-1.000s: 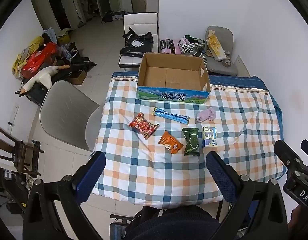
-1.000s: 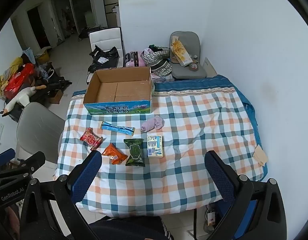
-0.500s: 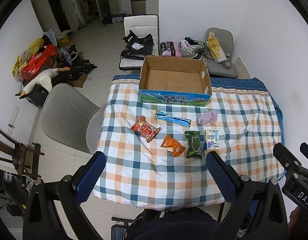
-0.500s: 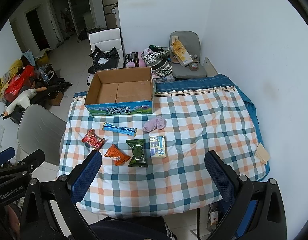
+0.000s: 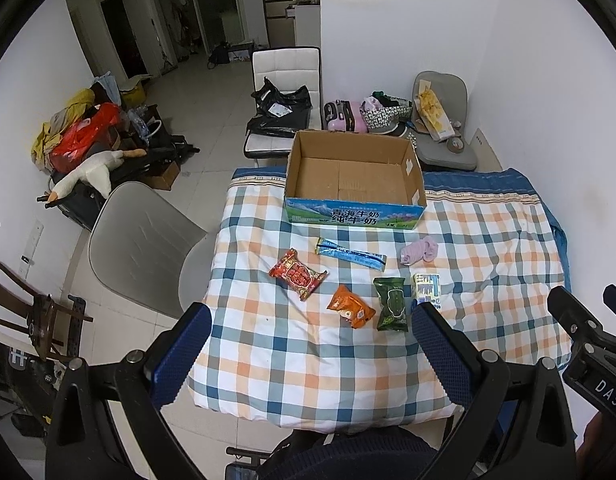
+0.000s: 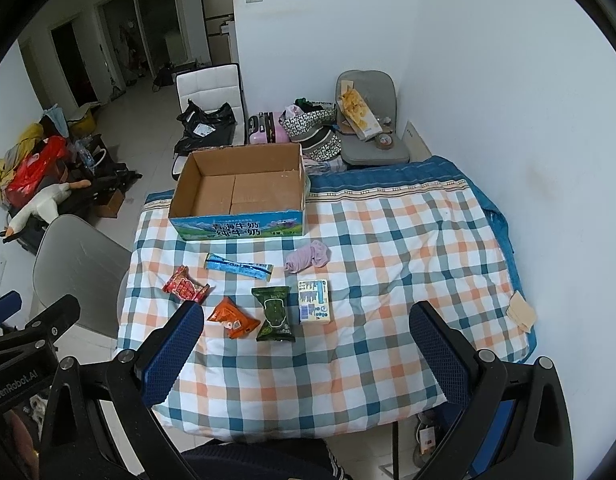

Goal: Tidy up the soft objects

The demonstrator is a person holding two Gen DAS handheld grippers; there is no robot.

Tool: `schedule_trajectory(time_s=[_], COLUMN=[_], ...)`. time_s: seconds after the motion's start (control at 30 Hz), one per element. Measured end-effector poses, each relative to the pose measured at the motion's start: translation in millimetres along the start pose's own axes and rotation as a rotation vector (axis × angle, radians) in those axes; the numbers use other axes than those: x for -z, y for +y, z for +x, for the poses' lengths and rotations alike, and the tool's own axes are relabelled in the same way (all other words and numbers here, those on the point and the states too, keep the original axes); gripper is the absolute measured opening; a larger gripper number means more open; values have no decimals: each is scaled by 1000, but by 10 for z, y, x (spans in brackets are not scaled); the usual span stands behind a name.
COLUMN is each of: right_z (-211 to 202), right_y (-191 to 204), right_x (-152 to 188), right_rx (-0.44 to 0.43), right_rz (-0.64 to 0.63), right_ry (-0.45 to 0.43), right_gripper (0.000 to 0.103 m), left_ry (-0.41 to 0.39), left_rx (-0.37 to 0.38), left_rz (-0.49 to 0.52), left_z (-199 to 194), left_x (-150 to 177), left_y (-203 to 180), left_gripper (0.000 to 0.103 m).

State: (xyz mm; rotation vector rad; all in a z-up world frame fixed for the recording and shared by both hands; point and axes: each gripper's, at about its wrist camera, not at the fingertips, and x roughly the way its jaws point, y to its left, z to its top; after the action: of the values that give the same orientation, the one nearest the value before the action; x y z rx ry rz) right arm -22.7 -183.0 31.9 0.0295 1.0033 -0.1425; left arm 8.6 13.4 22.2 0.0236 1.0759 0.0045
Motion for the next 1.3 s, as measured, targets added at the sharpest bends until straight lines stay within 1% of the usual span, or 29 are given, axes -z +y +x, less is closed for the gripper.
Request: schedule_trajectory(time_s=[0.17,1.3], right_z=[-65,-103], right_y=[-69,-51], right_x=[-24,-59], right_rx=[-4,-8], right_rz=[4,-1], right_ry=[-7,-13], right_gripper=[103,103], left_ry=[1,-10], left_rx=[1,6], left_rz=[1,0], left_z=[-6,-32], left_x=[-5,28], left_y=[3,22], left_gripper=[103,103])
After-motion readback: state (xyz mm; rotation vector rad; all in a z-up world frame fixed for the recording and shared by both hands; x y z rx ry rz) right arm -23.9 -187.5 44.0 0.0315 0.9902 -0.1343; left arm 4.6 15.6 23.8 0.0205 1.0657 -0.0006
